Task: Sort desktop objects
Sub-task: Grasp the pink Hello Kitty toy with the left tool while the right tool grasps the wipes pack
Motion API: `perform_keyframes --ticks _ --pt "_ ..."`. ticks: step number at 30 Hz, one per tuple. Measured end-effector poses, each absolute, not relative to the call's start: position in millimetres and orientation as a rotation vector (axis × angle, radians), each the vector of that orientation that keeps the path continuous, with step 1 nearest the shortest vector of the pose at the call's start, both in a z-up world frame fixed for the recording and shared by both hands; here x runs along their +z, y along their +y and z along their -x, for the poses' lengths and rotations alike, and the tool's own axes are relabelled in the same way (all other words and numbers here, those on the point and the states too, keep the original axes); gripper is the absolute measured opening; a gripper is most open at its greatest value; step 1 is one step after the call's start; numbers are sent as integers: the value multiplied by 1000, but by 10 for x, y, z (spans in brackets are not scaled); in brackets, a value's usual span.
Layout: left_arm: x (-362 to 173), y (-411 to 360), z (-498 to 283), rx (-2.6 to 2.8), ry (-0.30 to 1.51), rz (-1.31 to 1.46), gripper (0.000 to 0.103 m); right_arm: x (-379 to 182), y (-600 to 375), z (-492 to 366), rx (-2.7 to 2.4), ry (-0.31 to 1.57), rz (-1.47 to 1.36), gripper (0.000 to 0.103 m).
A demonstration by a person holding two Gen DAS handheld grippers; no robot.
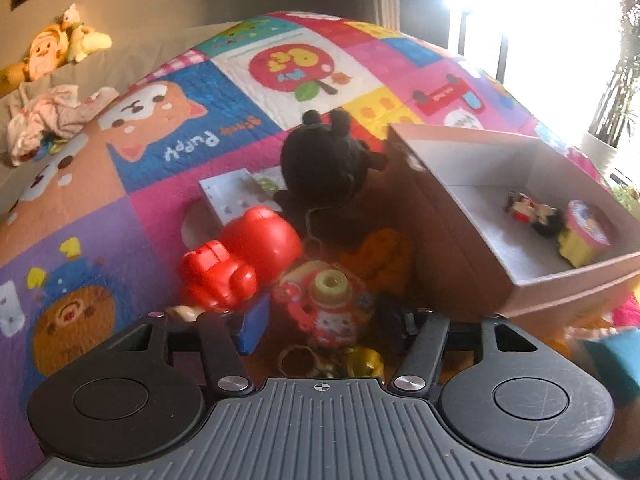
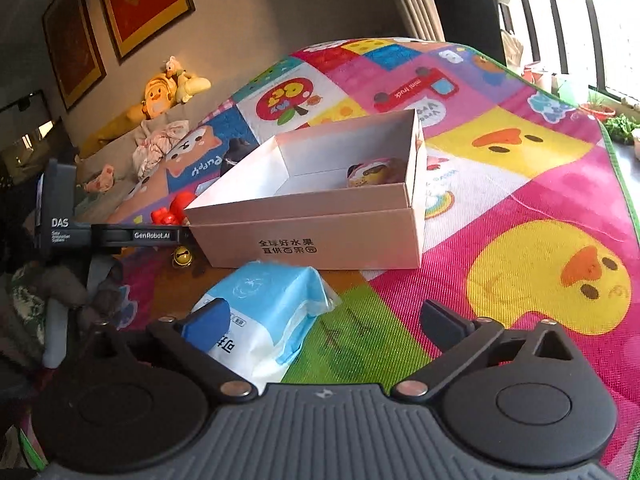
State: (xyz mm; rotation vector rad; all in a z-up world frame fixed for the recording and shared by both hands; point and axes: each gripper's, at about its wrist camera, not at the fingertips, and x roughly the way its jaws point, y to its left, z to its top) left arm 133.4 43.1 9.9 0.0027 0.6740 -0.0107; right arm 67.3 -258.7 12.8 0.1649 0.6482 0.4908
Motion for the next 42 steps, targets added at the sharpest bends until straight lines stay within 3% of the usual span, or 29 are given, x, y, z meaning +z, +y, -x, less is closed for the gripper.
perform_keyframes --ticks 11,24,33,42 --pt "68 385 -1333 26 683 -33 63 71 -2624 -733 507 675 -205 103" --pt "172 -68 15 -320 712 -44 65 59 -2627 -759 513 689 -222 103" --pt "152 -191 171 -375 722 -18 87 74 -2615 -759 509 689 -209 103" --pt "111 -473 159 -449 703 -101 95 317 -2247 -843 555 726 -216 103"
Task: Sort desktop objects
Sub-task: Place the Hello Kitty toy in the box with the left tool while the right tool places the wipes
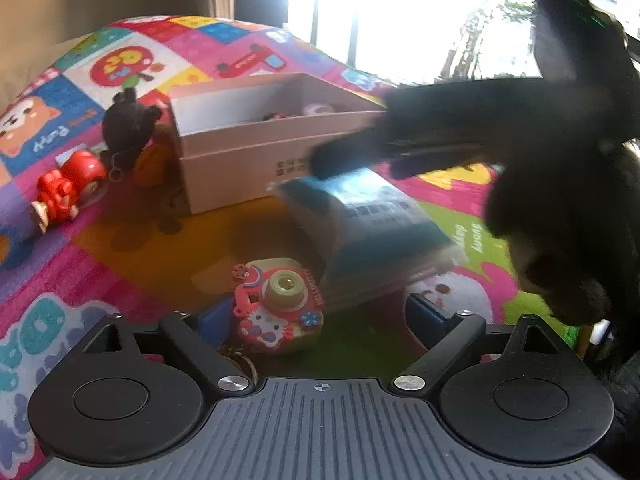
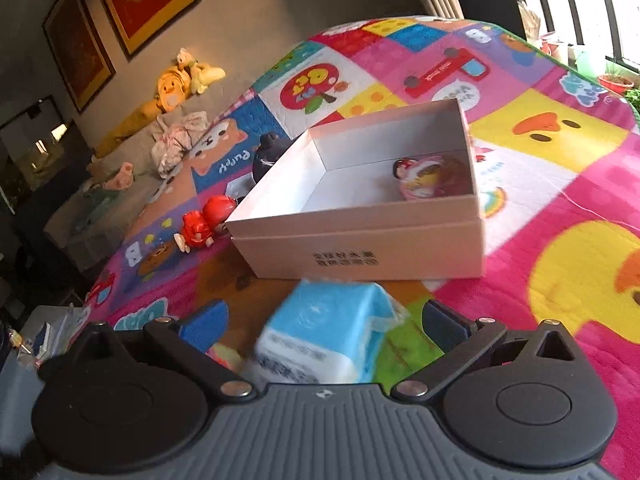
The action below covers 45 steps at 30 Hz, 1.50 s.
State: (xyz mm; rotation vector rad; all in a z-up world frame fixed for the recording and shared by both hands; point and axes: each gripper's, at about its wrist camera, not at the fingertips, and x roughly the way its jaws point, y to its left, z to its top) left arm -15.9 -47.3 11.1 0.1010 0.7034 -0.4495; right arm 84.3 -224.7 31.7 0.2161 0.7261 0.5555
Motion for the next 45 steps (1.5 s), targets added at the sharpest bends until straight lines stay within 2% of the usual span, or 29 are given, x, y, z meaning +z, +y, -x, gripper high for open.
perform_keyframes --ticks 8,12,13,15,18,20,25,28,32,34,37,43,45 --pt "172 -377 153 -365 694 -89 94 256 -2164 -802 431 734 -29 103" --pt "156 -383 62 -328 718 -82 81 271 -2398 -694 354 721 1 102" --pt "153 -398 46 -328 724 -85 79 282 -2436 -678 353 718 9 98" --pt "139 -446 25 -320 728 -106 65 307 -2466 -644 391 725 4 95" --pt "119 -477 16 -300 720 -140 52 306 -2384 -655 440 751 7 86" --pt "128 -463 44 -297 719 -147 52 275 -2296 -690 451 772 31 58" --pt "302 -418 128 -313 689 -141 49 298 -2241 -669 506 815 76 51" --pt "747 -362 47 -319 561 -148 49 635 -2413 -674 516 733 24 51" --pt "1428 -348 -218 -286 333 -159 49 1457 -2747 -715 496 489 -74 51" --pt "1584 -387 -439 -289 295 -134 49 1728 -2836 -741 465 387 -76 51" --pt "1580 -513 -836 -314 320 -87 49 1896 -2873 -871 413 308 -51 51" --pt "1017 -715 -1371 -287 472 -75 54 1715 -2804 -1294 393 364 -63 51" --pt "885 -601 -1311 -296 509 -29 62 1618 -2797 -1400 386 399 -69 51"
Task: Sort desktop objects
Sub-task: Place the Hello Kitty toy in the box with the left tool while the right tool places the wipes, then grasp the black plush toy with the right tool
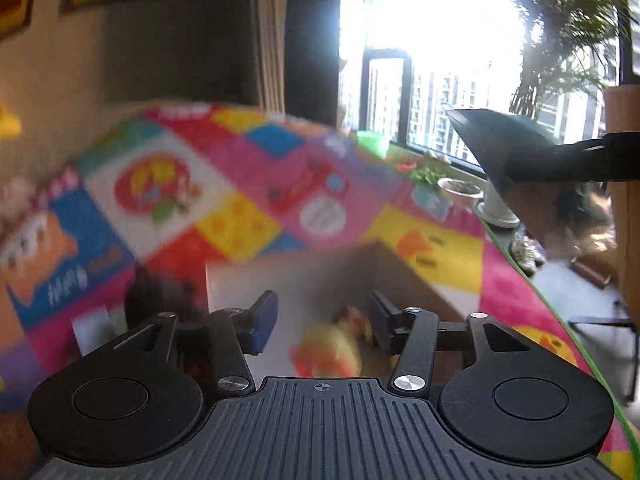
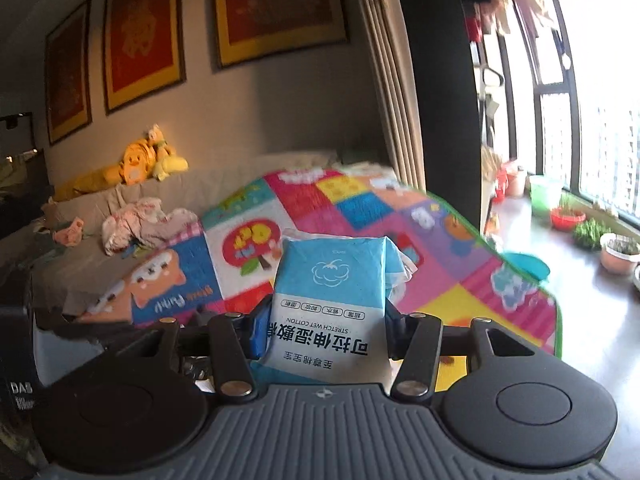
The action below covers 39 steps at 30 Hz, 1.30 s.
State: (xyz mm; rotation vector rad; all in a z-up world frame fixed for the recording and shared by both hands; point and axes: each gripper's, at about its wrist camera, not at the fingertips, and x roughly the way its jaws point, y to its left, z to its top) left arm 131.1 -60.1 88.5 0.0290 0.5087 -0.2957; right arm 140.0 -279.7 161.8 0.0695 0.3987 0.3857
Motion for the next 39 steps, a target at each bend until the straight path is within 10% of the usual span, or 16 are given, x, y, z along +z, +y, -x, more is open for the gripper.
perform_keyframes --ticks 11,17,20,39 --pt "439 -101 -514 -242 610 22 94 1147 -2266 -1977 470 593 -71 51" --pt "262 76 -385 -199 649 45 96 874 -1695 -2546 536 785 -169 54" --pt "226 240 -355 -149 646 65 96 773 -1528 -2612 530 808 -158 71" --pt "86 689 -292 -44 606 262 99 912 -86 -2822 567 761 274 78"
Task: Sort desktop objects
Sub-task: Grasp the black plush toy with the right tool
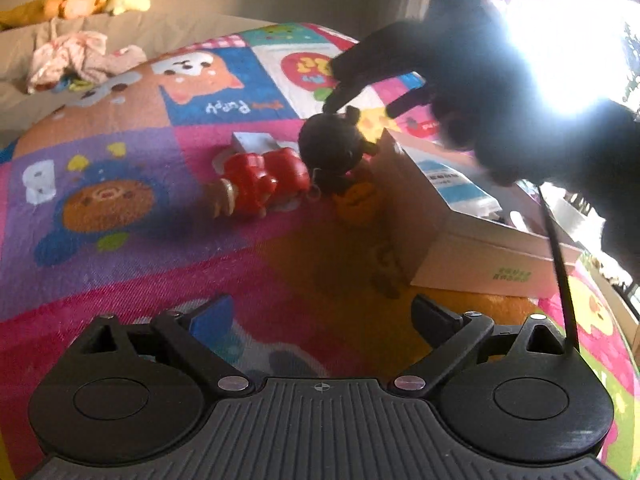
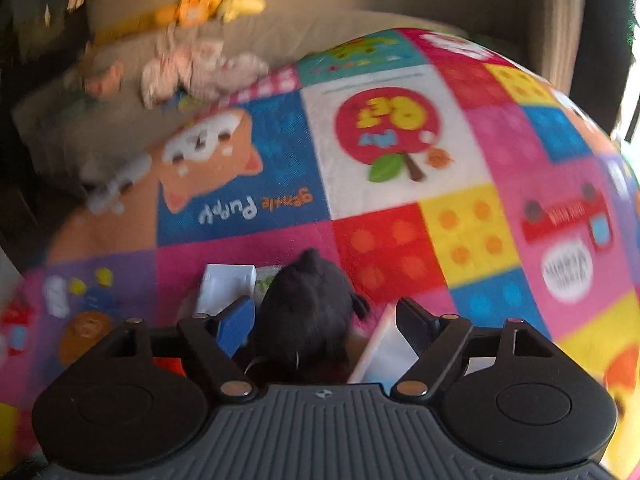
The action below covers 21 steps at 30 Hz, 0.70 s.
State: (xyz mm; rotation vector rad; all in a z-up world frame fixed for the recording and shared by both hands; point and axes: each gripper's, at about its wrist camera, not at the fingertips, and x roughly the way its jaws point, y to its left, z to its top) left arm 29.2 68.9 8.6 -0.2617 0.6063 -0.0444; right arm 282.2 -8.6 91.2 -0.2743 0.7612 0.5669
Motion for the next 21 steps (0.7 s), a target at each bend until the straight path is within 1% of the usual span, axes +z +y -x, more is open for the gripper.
perform_keyframes --ticks 3,4,5,6,7,8,9,11,16,19,21 --pt "75 741 -276 -38 599 299 99 665 280 -3005 515 815 368 78" --pt "75 744 -273 -41 598 304 99 585 355 -3057 509 841 381 74" --pt "77 746 -272 -43 597 306 99 541 398 -3088 512 859 389 64" --pt "77 747 -269 -44 595 307 99 533 428 -3088 514 863 391 63" --pt "79 751 -266 -47 593 310 99 571 432 -3040 503 842 390 58" --pt "78 758 -268 -49 593 314 99 644 407 -2967 512 815 384 55" --pt "74 770 -272 -50 594 321 99 733 366 -2894 540 792 372 54" --pt "74 783 -274 -53 593 332 99 970 191 -2680 598 740 331 52" --pt "73 771 -276 -54 597 325 100 1562 -610 -2026 729 677 170 51" --pt "71 772 -280 -55 600 319 100 1654 -1110 -1621 752 681 113 51" --pt "73 760 -281 -53 602 314 100 1583 -1413 -1387 770 724 67 43"
